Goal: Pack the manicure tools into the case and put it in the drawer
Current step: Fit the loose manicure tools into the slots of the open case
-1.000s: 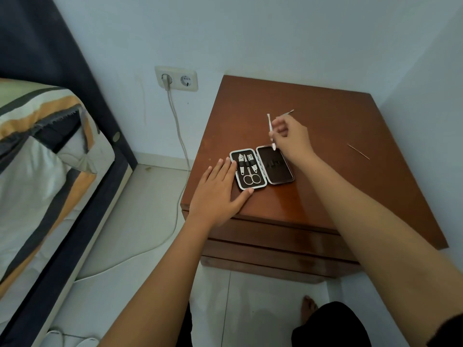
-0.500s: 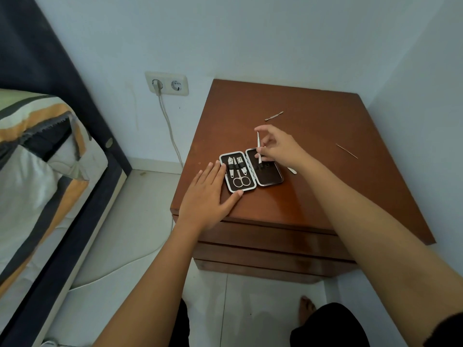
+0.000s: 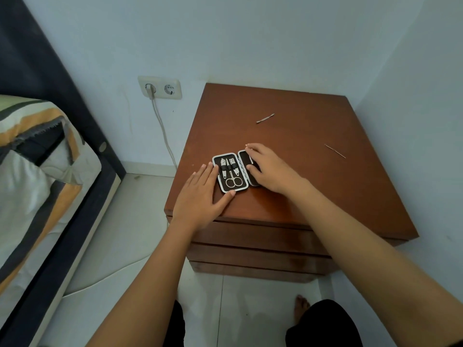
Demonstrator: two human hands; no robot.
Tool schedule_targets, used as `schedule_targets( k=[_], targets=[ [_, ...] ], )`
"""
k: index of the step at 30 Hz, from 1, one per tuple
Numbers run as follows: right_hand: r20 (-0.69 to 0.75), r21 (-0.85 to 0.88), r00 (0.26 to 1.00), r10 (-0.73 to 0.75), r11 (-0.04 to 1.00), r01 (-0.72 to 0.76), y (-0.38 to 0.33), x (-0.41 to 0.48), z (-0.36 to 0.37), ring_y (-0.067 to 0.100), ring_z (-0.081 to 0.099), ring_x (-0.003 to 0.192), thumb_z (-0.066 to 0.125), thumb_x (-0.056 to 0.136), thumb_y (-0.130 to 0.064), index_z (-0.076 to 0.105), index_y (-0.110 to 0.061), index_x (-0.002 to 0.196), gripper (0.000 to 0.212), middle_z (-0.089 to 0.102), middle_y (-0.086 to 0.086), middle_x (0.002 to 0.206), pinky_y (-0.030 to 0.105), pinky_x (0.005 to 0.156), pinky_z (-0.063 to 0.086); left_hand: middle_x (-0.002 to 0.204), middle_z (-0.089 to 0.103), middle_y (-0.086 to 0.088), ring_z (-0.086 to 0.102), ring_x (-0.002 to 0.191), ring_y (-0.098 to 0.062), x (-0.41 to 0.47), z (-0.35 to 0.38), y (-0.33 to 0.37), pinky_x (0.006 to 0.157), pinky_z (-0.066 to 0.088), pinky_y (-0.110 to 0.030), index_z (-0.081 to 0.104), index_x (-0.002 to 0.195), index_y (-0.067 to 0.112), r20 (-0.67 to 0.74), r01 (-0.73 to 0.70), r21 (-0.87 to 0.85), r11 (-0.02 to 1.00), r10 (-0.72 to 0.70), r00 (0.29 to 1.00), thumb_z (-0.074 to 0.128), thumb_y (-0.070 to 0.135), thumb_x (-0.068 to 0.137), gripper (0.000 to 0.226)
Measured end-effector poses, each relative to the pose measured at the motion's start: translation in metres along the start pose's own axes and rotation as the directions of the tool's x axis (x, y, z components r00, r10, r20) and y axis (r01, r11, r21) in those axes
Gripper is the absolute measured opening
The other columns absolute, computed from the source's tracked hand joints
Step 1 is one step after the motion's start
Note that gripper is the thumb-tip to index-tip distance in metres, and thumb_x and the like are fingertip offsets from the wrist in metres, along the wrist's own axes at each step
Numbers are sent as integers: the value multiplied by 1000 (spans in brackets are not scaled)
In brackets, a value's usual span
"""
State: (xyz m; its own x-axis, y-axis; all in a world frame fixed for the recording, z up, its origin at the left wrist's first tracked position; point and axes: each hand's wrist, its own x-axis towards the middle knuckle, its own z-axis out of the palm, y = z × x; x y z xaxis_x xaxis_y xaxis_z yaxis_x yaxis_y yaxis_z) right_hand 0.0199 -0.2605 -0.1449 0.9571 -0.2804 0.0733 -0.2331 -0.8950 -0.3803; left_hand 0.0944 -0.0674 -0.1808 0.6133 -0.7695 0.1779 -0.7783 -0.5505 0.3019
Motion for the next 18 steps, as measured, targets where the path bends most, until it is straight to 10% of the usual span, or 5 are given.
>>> schedule_targets(
  k=[12, 18],
  targets=[
    [-65, 70, 996, 62, 996, -57, -8, -42, 9, 16, 22, 142, 38, 98, -22, 32, -7, 141, 45, 29, 5, 153, 22, 113, 13, 158, 14, 0, 8, 146, -13, 0, -1, 1, 115, 2, -28, 14, 150, 18, 21, 18, 4, 1000, -18, 1000, 30, 63, 91, 77],
    [-336, 224, 853, 399, 914, -339, 27, -50, 1, 29, 49, 107, 54, 89, -19, 61, -7, 98, 16, 55, 12, 106, 37, 94, 41, 158, 14, 1, 8, 146, -13, 1, 0, 0, 115, 3, -28, 14, 150, 19, 25, 22, 6, 1000, -23, 999, 30, 64, 90, 77]
  ],
)
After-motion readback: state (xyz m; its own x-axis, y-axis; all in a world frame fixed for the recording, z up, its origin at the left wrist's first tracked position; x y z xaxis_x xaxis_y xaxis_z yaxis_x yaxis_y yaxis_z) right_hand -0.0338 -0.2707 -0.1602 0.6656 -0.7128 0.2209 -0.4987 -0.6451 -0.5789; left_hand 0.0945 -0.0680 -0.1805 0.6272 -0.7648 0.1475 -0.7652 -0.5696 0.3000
